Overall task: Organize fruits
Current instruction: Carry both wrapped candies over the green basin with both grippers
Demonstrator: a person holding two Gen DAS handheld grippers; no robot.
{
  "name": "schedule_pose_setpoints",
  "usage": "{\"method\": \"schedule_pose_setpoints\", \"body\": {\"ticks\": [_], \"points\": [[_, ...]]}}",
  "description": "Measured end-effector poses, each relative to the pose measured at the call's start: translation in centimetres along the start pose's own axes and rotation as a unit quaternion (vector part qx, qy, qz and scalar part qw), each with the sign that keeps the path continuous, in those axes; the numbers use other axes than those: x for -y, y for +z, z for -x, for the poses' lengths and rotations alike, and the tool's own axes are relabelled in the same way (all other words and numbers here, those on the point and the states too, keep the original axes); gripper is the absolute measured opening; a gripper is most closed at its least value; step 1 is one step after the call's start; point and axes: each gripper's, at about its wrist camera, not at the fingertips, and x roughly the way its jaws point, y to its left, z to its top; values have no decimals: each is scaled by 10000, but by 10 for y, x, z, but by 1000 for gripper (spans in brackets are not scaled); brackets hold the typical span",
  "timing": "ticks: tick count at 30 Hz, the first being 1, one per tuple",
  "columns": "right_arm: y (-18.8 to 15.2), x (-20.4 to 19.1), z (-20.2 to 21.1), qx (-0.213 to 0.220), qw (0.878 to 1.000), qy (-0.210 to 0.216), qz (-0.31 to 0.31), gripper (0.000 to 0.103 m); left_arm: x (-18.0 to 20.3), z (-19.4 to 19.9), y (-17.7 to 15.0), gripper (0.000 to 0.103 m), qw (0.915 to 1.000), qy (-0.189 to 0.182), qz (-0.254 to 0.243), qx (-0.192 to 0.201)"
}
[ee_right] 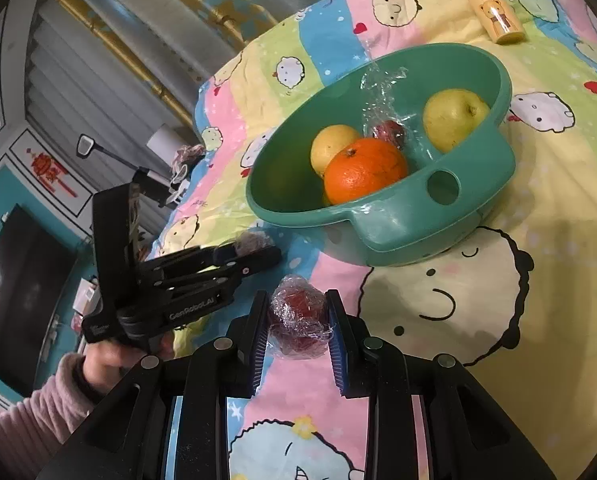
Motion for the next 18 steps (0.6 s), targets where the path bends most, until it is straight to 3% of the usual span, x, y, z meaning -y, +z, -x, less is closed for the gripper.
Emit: {"method": "schedule_pose_setpoints", "body": {"ticks": [8, 18], "points": [[2, -6, 10, 162, 9996, 191, 92, 29, 14, 29, -3, 34, 9990, 376, 57, 253], [5, -9, 27, 449, 9979, 459, 94, 29, 31, 49, 1, 34, 9976, 569, -30, 389]]}}
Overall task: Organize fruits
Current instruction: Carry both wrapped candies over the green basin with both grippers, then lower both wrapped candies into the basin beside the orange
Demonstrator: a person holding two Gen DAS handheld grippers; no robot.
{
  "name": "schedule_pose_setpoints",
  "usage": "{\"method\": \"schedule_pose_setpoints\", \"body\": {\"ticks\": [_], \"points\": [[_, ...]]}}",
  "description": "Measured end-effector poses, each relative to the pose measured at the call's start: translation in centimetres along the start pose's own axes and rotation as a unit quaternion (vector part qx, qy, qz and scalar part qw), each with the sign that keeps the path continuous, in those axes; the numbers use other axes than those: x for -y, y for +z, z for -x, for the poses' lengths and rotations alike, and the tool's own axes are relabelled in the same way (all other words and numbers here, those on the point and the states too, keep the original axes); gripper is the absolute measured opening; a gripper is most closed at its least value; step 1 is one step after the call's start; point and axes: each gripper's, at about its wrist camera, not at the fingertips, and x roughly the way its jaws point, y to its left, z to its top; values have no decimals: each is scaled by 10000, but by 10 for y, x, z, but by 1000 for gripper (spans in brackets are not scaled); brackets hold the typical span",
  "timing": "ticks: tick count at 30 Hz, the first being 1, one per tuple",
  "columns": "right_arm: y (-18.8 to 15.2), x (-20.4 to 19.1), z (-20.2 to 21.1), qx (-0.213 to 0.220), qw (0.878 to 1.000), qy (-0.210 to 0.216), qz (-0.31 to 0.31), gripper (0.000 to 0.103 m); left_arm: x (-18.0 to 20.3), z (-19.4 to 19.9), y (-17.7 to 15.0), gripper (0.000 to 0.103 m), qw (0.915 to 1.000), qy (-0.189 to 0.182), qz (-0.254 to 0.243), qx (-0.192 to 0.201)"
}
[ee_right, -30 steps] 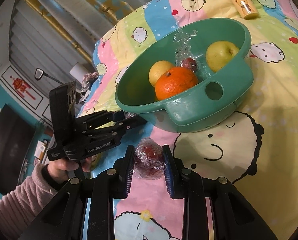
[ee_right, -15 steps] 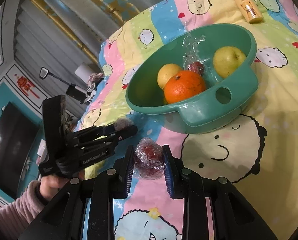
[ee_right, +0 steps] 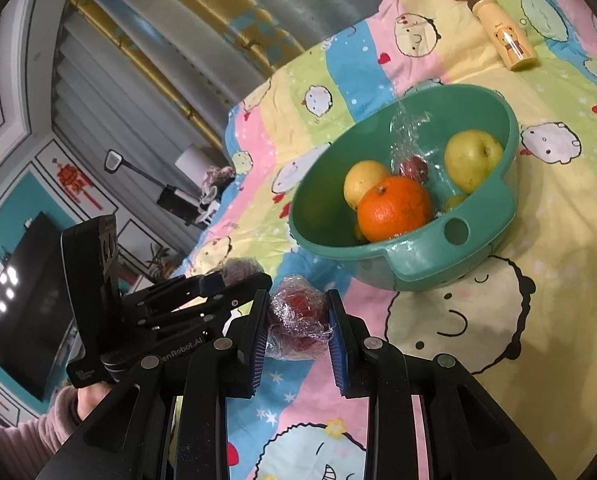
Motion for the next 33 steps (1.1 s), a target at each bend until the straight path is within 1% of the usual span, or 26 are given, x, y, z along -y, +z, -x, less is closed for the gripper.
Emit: {"method": "schedule_pose_setpoints", "body": {"ticks": [8, 12, 14, 16, 17, 19, 21, 25, 28, 33], "points": [[4, 3, 12, 243, 9996, 107, -92, 29, 8, 16, 10, 34, 9997, 118, -106, 209], [9, 0, 21, 492, 9987, 85, -39, 29, 12, 20, 17, 34, 9994, 108, -128, 294], [15, -7, 29, 765, 9969, -122, 163, 29, 15, 21, 23, 34, 9993, 68, -90, 344], [26, -15, 37, 1059, 9928, -428, 362, 29, 19, 18, 35, 34, 9993, -38, -38, 365], [31, -16, 37, 1090, 9918, -535, 404, 29, 21, 17, 38, 34, 9993, -63, -6, 378], [48, -17, 32, 1027, 9883, -1003, 518, 29, 24, 9, 51, 34, 9991, -155, 70, 396], [63, -13, 26, 977, 9846, -1356, 506, 29, 27, 2, 58, 34, 9990, -168, 118, 396], [79, 3, 15, 1007, 9829, -1515, 296, 29, 30, -17, 71, 34, 9991, -163, 181, 345], [81, 16, 9, 945, 9838, -1507, 213, 29, 30, -26, 76, 34, 9993, -153, 181, 305], [83, 25, 0, 817, 9823, -1668, 223, 29, 34, -39, 78, 34, 9997, -141, 107, 158]]}}
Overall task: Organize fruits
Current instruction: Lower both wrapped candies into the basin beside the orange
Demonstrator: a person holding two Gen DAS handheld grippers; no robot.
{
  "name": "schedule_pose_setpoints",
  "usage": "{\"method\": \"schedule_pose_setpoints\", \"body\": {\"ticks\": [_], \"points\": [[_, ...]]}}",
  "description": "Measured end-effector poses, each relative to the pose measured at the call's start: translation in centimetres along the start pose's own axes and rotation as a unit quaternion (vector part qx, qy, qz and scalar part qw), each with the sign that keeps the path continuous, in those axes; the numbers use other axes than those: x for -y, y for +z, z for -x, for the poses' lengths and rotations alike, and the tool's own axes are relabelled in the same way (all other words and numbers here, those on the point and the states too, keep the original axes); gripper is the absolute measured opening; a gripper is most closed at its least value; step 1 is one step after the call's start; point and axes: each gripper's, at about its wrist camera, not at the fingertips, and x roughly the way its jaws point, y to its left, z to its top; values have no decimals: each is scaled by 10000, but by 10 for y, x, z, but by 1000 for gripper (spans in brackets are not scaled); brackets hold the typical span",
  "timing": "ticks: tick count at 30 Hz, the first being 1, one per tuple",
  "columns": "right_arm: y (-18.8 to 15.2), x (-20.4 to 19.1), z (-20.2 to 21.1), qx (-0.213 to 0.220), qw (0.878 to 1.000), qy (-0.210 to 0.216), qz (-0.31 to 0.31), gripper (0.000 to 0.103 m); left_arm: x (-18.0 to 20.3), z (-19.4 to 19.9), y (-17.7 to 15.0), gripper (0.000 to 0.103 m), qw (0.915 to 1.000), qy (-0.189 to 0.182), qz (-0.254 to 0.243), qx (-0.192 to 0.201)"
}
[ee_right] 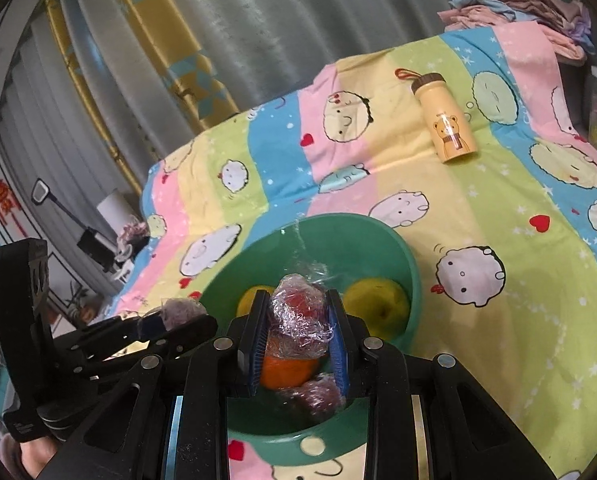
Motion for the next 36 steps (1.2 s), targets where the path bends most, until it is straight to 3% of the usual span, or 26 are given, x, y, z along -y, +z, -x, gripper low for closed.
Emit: {"method": "schedule_pose_setpoints", "body": {"ticks": [18, 36], "points": [[-1, 2, -22, -402, 9987, -297, 112, 29, -6, -37, 11, 34, 9975, -182, 17, -679], [-2, -9, -23, -420, 9977, -420, 319, 29, 0, -44, 16, 34, 9963, 49, -293, -801]]}}
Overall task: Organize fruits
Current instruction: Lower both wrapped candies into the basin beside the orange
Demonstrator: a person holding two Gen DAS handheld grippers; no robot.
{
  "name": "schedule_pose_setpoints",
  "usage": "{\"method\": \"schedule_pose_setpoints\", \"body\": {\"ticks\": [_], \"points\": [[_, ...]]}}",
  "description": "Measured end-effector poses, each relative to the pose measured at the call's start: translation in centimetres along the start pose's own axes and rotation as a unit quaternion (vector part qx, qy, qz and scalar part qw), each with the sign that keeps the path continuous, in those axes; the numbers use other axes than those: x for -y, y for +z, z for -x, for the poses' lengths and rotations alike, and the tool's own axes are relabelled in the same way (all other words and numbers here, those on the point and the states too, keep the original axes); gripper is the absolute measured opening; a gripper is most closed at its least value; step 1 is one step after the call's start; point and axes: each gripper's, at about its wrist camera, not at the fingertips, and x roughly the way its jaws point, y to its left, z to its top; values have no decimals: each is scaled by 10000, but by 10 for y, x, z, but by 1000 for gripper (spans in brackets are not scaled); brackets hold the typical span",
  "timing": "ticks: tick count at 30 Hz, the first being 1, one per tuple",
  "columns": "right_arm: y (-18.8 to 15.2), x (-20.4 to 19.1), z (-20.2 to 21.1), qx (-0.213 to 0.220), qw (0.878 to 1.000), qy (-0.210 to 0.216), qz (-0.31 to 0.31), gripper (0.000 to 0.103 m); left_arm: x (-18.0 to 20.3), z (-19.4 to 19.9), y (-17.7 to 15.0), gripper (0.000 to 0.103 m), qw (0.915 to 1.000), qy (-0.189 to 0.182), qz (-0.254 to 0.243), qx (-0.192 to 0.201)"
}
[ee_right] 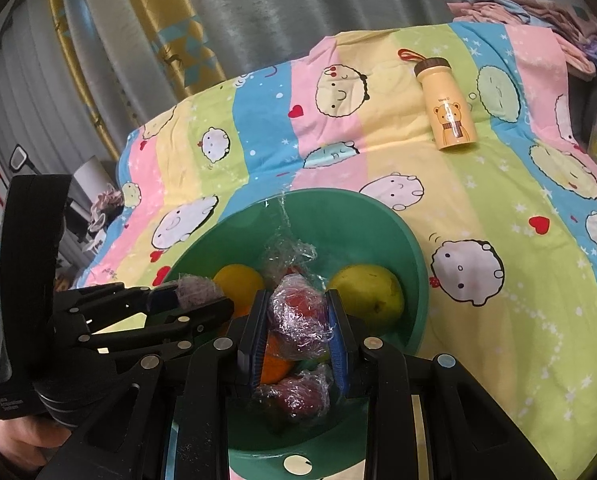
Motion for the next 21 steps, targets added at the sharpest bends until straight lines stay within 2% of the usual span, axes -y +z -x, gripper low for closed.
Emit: {"method": "schedule_pose_setpoints", "body": {"ticks": [21], "points": [[2, -10, -1, -13, 9994, -256, 237, 29, 14, -4, 6, 34, 9986, 377, -358, -107]]}}
